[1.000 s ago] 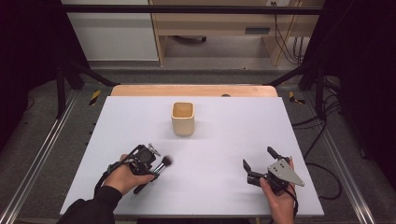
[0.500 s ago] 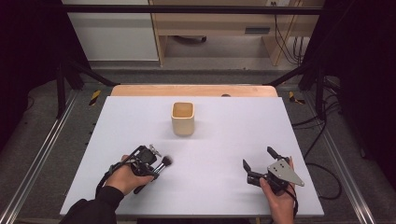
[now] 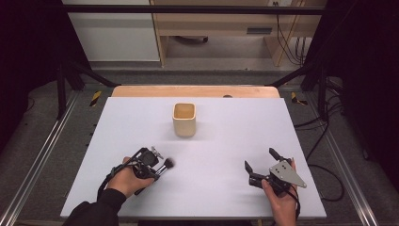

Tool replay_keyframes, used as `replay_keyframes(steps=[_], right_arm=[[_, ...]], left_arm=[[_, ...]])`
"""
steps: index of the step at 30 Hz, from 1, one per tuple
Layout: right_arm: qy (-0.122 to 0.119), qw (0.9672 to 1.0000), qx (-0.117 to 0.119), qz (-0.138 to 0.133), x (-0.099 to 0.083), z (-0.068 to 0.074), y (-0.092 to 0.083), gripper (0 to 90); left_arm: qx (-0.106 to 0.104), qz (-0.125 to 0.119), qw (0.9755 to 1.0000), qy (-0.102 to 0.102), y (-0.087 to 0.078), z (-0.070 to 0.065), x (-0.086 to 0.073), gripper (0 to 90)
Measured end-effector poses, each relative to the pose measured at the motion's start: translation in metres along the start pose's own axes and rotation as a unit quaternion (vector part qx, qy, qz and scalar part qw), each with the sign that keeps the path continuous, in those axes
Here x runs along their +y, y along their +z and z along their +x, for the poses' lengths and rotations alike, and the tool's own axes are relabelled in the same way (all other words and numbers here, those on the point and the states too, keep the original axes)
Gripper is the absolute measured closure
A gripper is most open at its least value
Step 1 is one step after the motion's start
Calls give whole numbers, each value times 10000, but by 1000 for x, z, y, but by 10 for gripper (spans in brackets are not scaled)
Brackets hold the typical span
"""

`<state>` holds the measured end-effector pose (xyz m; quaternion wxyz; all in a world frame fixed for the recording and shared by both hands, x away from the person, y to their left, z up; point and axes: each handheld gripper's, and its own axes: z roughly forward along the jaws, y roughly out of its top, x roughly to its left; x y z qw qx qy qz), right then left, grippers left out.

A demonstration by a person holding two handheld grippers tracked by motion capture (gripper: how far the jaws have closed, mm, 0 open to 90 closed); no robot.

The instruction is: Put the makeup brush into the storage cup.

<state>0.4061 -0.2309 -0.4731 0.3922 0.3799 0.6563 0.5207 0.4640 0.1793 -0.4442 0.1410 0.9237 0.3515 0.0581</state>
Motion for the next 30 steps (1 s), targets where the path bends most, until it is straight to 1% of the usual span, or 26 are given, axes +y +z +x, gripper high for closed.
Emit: replay_keyframes(steps=[1,3,5,6,9,10,11,15,17,19,22,23,24,27,30], right_arm=[[0,10000,0,0,0,0,0,38],[-7,10000,-7,-7,0,0,0,37],[-3,10000,-8,-6,0,0,0,38],[-4,10000,-8,-6,0,-1,0,38],[-2,10000,-6,1,0,0,0,38],[-1,10000,-4,3,0,0,0,37],[-10,10000,-3,3,0,0,0,37],[-6,10000,-9,15,0,0,0,37],[-4,10000,-11,10,0,-1,0,37],[4,10000,-12,8,0,-1,0,37],[9,10000,-14,5,0,-2,0,37],[11,10000,-13,2,0,-2,0,37],[13,10000,-17,3,0,-2,0,37],[20,10000,-23,-3,0,-2,0,37],[28,10000,-20,-10,0,-2,0,37]], left_arm=[[0,0,10000,0,0,0,0,719],[70,14,9999,104,-1,-1,0,721],[79,1,9999,120,-1,-2,0,723],[95,-33,9998,178,-3,-3,0,724],[105,-77,9997,222,-5,-5,0,725],[106,-129,9995,255,-7,-6,0,726],[126,-192,9995,227,-8,-7,0,726],[121,-343,9991,233,-14,-7,1,726],[129,-470,9986,198,-17,-8,1,727],[143,-508,9984,225,-21,-7,2,727],[150,-627,9977,201,-25,-7,3,727],[150,-627,9977,201,-25,-7,3,727],[164,-709,9971,204,-27,-8,4,727],[146,-763,9967,242,-31,-8,5,727],[205,-938,9951,253,-37,-9,6,727]])
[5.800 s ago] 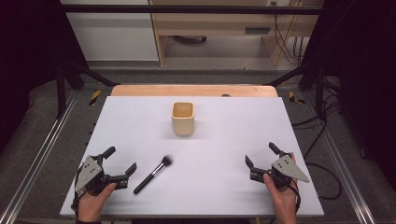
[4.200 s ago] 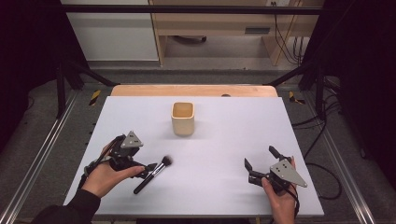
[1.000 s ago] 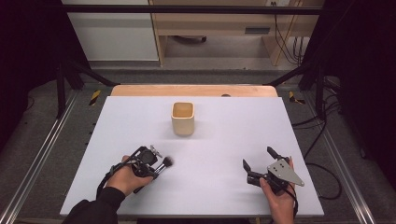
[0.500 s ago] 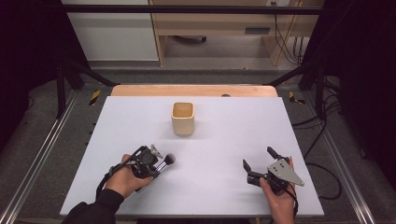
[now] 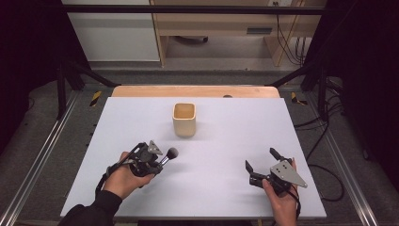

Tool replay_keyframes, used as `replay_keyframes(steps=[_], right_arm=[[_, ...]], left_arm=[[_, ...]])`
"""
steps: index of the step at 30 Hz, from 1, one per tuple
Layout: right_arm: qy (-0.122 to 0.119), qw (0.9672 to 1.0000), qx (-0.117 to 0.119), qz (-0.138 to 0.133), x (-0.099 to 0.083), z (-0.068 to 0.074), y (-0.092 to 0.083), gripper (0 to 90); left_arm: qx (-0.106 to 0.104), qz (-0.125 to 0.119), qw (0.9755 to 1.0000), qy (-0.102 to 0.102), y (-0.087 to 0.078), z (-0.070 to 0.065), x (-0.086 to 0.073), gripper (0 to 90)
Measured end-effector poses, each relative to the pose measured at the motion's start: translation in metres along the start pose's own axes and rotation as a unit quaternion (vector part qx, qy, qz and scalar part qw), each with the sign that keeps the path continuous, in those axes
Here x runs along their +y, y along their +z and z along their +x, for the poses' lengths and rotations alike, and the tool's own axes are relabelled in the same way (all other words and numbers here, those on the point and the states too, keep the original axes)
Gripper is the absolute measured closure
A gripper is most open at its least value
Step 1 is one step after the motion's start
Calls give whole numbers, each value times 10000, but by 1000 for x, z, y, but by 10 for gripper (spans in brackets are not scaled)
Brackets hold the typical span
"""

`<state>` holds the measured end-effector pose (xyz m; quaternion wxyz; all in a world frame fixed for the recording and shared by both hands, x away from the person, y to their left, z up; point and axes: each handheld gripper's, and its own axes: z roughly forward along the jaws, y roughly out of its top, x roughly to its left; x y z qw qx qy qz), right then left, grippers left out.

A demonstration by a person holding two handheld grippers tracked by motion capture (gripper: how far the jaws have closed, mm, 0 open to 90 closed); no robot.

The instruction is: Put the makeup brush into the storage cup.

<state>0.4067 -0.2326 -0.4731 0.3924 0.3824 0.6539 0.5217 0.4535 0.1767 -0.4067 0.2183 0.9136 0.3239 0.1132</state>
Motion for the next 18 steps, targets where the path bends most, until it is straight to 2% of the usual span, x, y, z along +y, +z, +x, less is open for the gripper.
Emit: replay_keyframes(steps=[10,11,18], right_arm=[[118,9999,-47,-98,1,-3,-1,34],[148,9998,-58,-108,1,-3,-2,34],[141,9997,-119,-133,1,-4,0,33]], left_arm=[[86,-352,9993,54,-10,-3,12,728],[101,-452,9989,63,-12,-4,14,727],[162,-721,9972,79,-18,-4,22,728]])
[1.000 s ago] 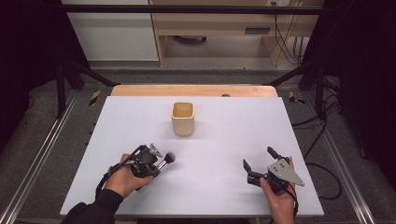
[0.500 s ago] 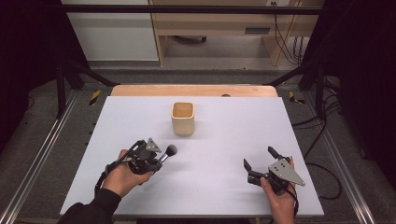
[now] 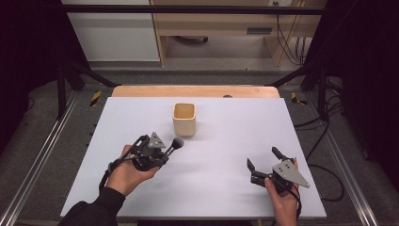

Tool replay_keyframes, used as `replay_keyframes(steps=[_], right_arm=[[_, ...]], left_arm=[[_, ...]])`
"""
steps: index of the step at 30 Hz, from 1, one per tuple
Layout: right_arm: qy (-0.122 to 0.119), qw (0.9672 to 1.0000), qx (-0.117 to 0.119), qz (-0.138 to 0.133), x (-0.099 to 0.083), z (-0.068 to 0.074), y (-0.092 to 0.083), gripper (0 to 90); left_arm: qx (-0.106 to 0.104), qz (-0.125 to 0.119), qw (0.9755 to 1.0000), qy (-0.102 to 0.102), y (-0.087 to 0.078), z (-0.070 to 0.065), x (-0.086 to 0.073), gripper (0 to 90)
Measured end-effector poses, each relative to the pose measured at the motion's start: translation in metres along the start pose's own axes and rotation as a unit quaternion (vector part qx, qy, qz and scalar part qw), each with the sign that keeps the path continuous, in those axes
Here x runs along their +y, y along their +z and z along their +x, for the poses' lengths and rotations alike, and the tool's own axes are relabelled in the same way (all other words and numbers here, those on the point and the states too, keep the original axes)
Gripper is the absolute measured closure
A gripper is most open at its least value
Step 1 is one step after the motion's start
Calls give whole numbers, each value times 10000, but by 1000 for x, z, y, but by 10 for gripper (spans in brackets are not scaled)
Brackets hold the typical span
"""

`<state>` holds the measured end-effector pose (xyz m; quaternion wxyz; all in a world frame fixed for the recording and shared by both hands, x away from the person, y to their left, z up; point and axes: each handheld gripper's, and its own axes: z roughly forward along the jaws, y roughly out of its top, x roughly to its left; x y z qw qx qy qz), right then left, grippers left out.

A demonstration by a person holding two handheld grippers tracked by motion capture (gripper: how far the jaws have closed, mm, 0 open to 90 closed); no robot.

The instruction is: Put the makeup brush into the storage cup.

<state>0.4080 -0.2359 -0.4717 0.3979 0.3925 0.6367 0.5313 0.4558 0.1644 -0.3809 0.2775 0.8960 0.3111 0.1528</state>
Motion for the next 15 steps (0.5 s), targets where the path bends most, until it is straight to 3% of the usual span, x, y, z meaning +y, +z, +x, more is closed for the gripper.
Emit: replay_keyframes(steps=[5,15], right_arm=[[12,10000,-45,-28,0,-2,0,33],[58,9999,-142,-66,1,-4,-3,31]], left_arm=[[25,-185,9998,-90,-3,2,5,728],[215,-433,9988,-83,-11,-1,17,728]])
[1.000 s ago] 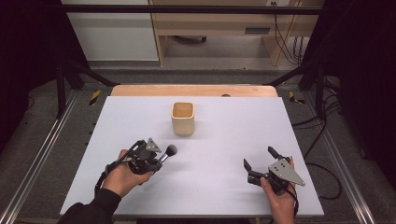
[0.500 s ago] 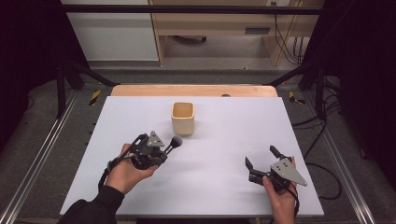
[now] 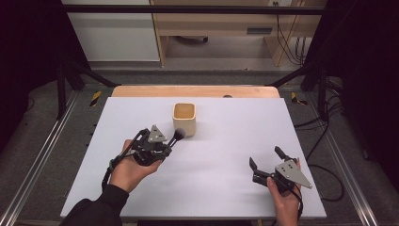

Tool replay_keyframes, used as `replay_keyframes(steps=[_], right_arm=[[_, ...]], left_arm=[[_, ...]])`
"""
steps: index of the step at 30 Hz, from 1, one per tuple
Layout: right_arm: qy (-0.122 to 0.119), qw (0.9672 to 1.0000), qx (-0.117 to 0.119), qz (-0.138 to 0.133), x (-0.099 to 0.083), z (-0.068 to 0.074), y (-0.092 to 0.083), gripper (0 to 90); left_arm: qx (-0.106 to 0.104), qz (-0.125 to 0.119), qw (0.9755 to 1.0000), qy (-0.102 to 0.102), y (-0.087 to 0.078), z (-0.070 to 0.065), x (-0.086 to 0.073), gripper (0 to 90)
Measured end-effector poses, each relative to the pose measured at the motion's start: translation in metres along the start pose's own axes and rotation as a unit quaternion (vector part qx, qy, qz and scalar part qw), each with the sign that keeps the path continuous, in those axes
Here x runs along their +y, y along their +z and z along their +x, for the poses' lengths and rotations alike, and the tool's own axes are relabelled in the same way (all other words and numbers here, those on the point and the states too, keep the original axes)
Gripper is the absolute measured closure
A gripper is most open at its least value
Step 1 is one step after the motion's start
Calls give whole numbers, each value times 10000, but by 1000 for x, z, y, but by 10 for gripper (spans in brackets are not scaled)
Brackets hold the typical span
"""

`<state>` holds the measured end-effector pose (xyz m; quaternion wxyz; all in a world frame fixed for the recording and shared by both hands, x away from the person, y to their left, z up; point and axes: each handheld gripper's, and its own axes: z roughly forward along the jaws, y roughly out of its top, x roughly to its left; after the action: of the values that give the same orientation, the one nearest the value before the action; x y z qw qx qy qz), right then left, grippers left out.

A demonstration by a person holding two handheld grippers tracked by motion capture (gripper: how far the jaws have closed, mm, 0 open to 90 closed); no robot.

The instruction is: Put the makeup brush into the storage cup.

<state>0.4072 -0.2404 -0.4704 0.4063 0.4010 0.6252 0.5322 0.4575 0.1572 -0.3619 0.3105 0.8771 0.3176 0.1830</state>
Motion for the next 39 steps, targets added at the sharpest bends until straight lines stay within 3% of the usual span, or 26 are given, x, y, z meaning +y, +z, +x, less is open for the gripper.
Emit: replay_keyframes(steps=[17,25,26,29,32,39], right_arm=[[0,10000,-49,-47,0,-2,-2,30],[-14,10000,-56,-65,0,-2,-2,30],[-19,10000,-55,-67,0,-3,-2,30],[6,10000,-68,-57,0,-3,-3,30],[19,10000,-70,-68,0,-3,-3,30],[26,9999,-100,-71,0,-4,-3,30]], left_arm=[[169,-427,9989,-115,-10,3,19,728],[186,-551,9982,-125,-13,-1,27,728],[206,-514,9984,-53,-14,0,27,728],[210,-615,9978,-152,-15,0,29,728],[232,-576,9980,-105,-16,1,30,728],[327,-728,9966,-185,-17,4,34,728]])
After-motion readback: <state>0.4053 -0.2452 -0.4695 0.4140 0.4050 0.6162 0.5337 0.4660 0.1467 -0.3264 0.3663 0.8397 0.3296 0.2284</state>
